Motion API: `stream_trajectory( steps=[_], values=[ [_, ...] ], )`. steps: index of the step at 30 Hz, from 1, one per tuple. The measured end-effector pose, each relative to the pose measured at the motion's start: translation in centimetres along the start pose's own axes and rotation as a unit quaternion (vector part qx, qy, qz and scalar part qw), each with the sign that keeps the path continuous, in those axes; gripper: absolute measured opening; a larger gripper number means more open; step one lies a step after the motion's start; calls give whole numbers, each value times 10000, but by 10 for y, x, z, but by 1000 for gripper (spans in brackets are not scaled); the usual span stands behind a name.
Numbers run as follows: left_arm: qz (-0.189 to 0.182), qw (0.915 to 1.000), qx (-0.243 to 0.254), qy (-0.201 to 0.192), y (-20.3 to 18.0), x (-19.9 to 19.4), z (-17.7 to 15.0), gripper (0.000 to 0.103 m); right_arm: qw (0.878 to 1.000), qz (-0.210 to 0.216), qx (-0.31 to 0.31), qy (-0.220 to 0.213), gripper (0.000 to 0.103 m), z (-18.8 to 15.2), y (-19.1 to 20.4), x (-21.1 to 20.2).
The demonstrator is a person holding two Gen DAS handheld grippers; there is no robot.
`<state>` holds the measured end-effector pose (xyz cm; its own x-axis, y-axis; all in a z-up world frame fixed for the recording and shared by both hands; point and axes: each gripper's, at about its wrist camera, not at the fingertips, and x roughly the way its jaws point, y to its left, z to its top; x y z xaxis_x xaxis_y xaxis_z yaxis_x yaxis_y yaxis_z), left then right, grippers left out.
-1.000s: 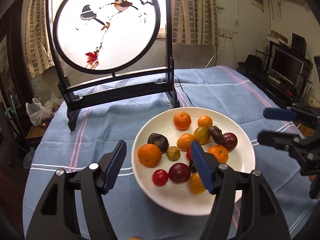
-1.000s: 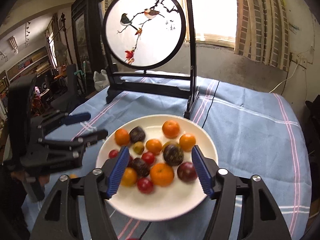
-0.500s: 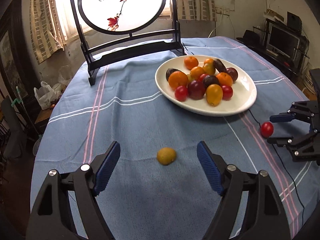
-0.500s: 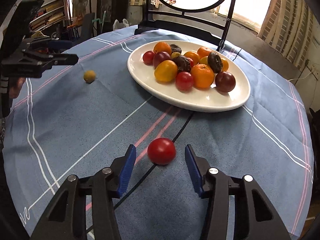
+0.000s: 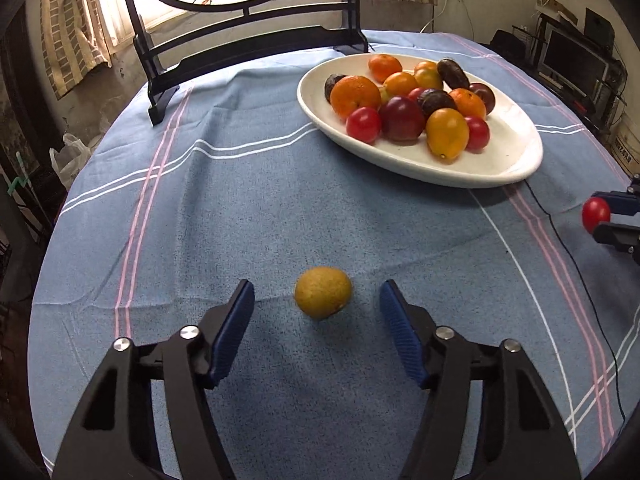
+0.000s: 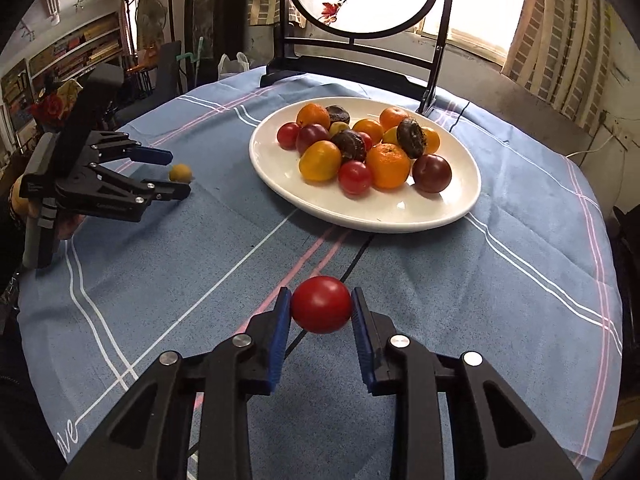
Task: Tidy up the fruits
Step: 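Grasp a yellow-green round fruit with the left tool while the right tool grasps a red tomato, then place both fruits on the white plate and open both tools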
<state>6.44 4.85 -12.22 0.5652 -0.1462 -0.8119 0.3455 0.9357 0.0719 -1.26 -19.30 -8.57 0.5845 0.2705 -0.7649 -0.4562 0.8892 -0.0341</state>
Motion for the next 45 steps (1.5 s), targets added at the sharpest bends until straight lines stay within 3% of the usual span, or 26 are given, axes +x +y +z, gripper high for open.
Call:
stream_trajectory(
  steps=[2, 4, 7, 13, 23, 30, 45],
  values=[
    [-188, 9997, -122, 86, 4, 3, 1, 35, 10000, -8, 10, -4, 30, -1, 0, 1],
    [-222, 9997, -90, 71, 2, 2, -1, 28, 10000, 3, 40, -18, 30, -2, 0, 0],
    [-136, 9998, -68, -83, -1, -12, -1, 28, 9999, 5, 53, -102, 30, -4, 0, -6],
    [-228, 9962, 114, -827, -18, -69, 21, 28, 9987, -89, 57, -492, 30, 6, -1, -30],
    [-46, 9851, 445, -1661, -63, -105, 83, 28, 9910, -229, -23, -1318, 30, 64, -12, -64],
    [-13, 9834, 430, -1761, -79, -89, 102, 28, 9900, -219, 1, -1396, 30, 92, -20, -51],
    [271, 9885, 212, -1473, -71, -32, 126, 28, 9924, -183, 199, -1203, 30, 111, -37, -7]
  ],
)
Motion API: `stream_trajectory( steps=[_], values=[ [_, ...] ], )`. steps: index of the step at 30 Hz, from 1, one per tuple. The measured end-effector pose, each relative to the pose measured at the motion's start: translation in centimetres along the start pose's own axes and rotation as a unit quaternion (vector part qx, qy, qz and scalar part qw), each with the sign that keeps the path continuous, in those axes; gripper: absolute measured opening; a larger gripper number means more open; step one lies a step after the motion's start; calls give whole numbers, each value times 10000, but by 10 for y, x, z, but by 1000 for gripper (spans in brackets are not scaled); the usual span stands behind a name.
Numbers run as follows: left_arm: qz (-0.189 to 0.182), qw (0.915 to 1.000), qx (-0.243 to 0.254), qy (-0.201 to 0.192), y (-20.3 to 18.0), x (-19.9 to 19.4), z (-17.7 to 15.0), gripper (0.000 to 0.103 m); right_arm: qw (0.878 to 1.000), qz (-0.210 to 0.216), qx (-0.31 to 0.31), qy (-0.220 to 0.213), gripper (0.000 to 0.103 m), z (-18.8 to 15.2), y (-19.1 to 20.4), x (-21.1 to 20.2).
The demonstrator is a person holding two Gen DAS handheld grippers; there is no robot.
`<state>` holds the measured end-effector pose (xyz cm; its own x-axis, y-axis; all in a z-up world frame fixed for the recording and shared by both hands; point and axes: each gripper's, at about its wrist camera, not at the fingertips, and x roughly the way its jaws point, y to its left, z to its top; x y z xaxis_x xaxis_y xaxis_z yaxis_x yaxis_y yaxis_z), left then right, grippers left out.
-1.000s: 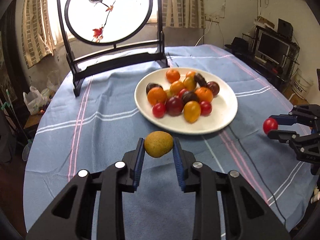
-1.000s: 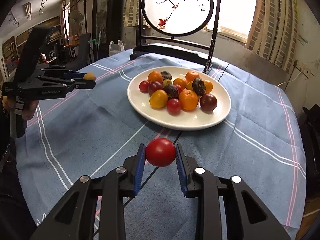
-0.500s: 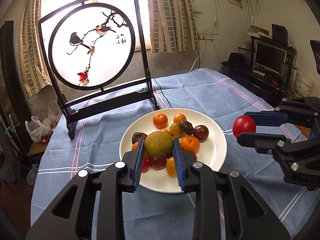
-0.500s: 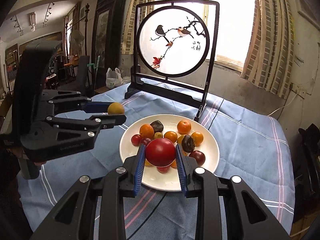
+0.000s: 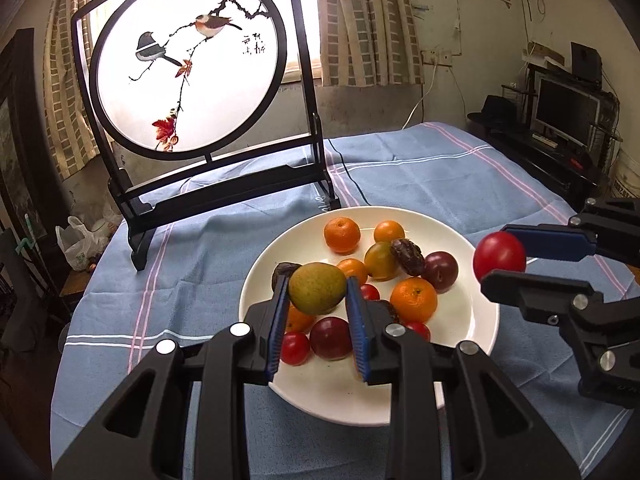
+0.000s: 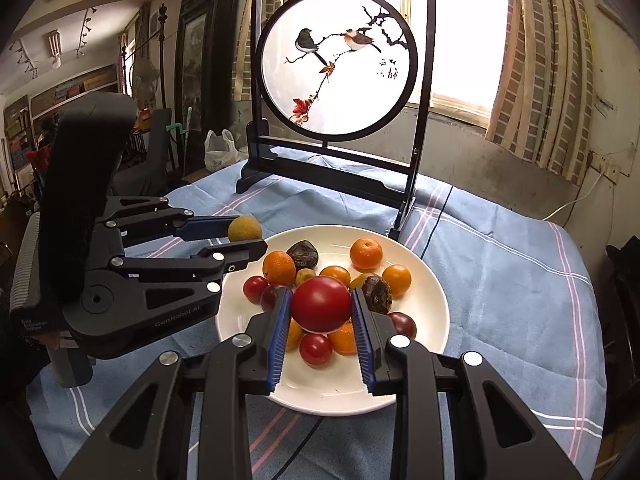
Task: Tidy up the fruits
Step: 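Place both fruits on the white plate and open both tools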
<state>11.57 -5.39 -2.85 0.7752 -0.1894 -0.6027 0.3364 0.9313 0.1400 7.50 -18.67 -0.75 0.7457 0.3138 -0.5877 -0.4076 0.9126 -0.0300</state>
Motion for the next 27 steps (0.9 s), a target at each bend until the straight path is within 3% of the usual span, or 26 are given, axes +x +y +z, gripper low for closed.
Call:
stream_trajectory(
  steps=[9, 17, 27],
  values=[
    [99, 9998, -90, 156, 14, 21, 1, 28, 9998, -128, 146, 89, 30, 8, -15, 23],
    [118, 9994, -39, 324, 4, 39, 3, 28, 9994, -117, 200, 275, 31, 13, -16, 51],
    [154, 9993, -85, 332, 4, 45, 5, 28, 9993, -102, 224, 288, 31, 16, -16, 57]
  ],
)
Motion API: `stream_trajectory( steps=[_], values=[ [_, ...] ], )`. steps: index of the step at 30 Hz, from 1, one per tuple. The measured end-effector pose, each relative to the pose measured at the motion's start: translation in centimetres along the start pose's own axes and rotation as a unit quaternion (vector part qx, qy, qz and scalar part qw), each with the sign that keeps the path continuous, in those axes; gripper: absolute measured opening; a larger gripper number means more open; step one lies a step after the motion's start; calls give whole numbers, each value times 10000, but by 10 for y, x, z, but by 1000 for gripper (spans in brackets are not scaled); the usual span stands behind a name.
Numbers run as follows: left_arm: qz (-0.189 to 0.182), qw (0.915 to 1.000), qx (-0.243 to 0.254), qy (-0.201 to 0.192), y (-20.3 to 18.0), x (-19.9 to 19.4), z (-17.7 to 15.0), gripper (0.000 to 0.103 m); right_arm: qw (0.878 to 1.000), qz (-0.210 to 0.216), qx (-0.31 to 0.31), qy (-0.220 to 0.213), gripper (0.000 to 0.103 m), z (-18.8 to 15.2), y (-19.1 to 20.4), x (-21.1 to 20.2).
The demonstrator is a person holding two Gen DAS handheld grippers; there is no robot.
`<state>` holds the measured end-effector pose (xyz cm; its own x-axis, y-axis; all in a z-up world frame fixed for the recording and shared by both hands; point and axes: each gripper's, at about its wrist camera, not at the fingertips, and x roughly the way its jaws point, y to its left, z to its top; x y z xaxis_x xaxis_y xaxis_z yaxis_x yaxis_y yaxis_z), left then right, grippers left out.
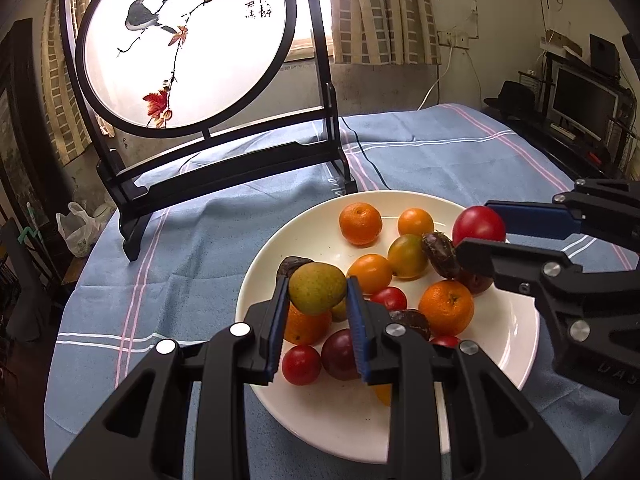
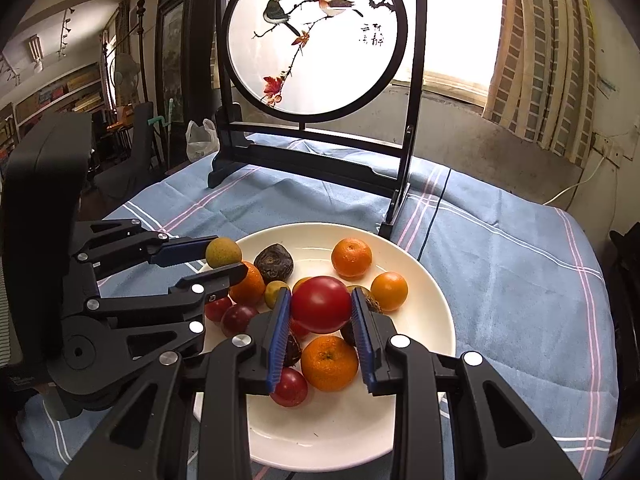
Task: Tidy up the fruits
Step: 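Place both fruits on the white plate and open both tools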
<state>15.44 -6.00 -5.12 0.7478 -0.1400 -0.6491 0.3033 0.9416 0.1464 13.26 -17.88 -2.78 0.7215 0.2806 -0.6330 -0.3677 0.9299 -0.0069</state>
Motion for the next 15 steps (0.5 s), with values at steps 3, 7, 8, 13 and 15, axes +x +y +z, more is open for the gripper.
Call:
stream_trajectory(
  steps=[3, 7, 8, 13, 15],
  values=[
    [21, 10000, -3, 11, 0, 2, 0, 28, 10000, 9, -1, 9, 31, 0, 0, 1],
    [29, 10000, -5, 19, 0, 2, 0, 28, 10000, 9, -10, 8, 31, 2, 0, 2],
    [21, 10000, -8, 22, 0, 2, 0, 28, 10000, 6, -12, 10, 31, 2, 0, 2],
    [23, 10000, 0, 31, 0, 4, 0, 28, 10000, -24, -34, 9, 31, 2, 0, 3],
    [21, 10000, 4, 33, 0, 5, 1, 28, 10000, -16, -16, 8, 31, 3, 0, 3]
  ],
)
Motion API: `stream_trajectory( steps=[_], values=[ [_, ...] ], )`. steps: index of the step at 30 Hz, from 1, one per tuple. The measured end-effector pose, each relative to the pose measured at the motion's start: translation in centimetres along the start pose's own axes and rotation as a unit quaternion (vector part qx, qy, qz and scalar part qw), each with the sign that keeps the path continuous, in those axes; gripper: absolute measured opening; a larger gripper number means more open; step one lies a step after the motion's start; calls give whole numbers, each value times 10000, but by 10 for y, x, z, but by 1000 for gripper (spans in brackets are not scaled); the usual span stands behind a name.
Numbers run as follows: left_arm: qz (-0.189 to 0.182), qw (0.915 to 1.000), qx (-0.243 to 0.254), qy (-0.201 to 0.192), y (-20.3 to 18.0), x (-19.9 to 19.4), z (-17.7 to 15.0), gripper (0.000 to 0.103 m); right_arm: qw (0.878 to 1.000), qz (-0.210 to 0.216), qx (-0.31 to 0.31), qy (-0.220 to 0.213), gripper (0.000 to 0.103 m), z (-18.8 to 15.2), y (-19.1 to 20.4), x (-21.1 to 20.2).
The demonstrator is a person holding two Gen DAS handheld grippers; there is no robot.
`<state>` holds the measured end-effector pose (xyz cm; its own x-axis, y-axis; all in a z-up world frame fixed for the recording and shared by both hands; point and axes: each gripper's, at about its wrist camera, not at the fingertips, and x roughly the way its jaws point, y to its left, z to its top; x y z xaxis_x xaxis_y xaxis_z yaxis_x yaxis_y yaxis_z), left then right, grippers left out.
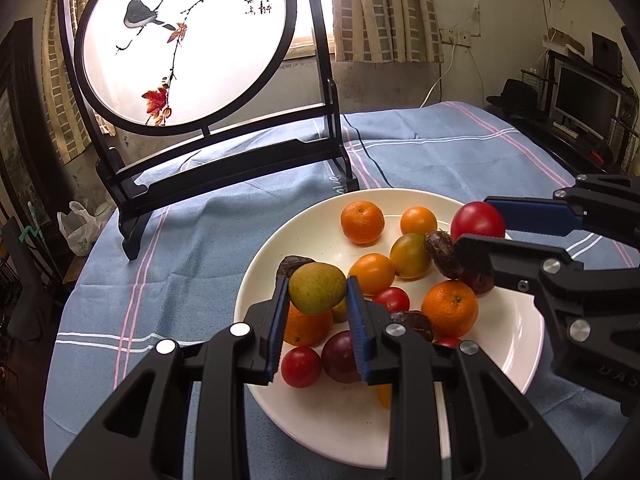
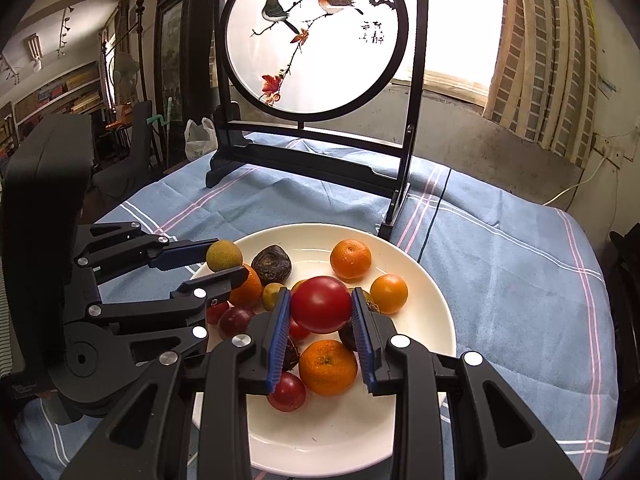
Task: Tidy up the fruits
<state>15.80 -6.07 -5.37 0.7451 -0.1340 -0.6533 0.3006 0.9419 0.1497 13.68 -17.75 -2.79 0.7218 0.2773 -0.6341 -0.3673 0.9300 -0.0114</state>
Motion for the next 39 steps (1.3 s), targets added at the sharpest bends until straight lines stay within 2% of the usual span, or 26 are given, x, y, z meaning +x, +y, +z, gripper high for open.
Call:
stream_trajectory(
  steps=[9, 10, 12, 14, 19, 21, 23, 25, 28, 33, 39],
  values=[
    [78, 9999, 15, 126, -3, 11, 2, 29, 9998, -80, 102, 117, 33, 5, -3, 16],
    [83, 9999, 9, 149, -3, 12, 2, 32, 9998, -136, 140, 84, 42, 5, -5, 16],
    [84, 9999, -40, 126, -2, 12, 2, 40, 9995, -119, 275, -48, 50, 6, -9, 10],
    [157, 9999, -30, 5, -1, 7, 1, 55, 9990, -70, 407, -180, 59, 6, -14, 1],
    [165, 9996, -93, -210, 2, -14, -1, 61, 9961, -127, 652, -573, 64, -1, -21, -37],
    [228, 9989, -85, -406, 3, -29, -3, 72, 9938, -242, 671, -855, 69, -10, -20, -58],
    [354, 9968, -25, -711, 2, -49, -7, 88, 9903, -457, 610, -1158, 75, -23, -15, -80],
    [439, 9941, 38, -995, 0, -69, -12, 96, 9874, -677, 464, -1354, 78, -37, -7, -98],
    [495, 9896, -12, -1352, -1, -96, -19, 98, 9806, -964, 412, -1654, 85, -55, 2, -118],
    [438, 9844, -311, -1674, 4, -125, -28, 98, 9726, -937, 752, -1991, 90, -71, 5, -143],
    [380, 9824, -564, -1741, 10, -128, -35, 98, 9682, -804, 1095, -2099, 90, -83, 1, -138]
  ],
)
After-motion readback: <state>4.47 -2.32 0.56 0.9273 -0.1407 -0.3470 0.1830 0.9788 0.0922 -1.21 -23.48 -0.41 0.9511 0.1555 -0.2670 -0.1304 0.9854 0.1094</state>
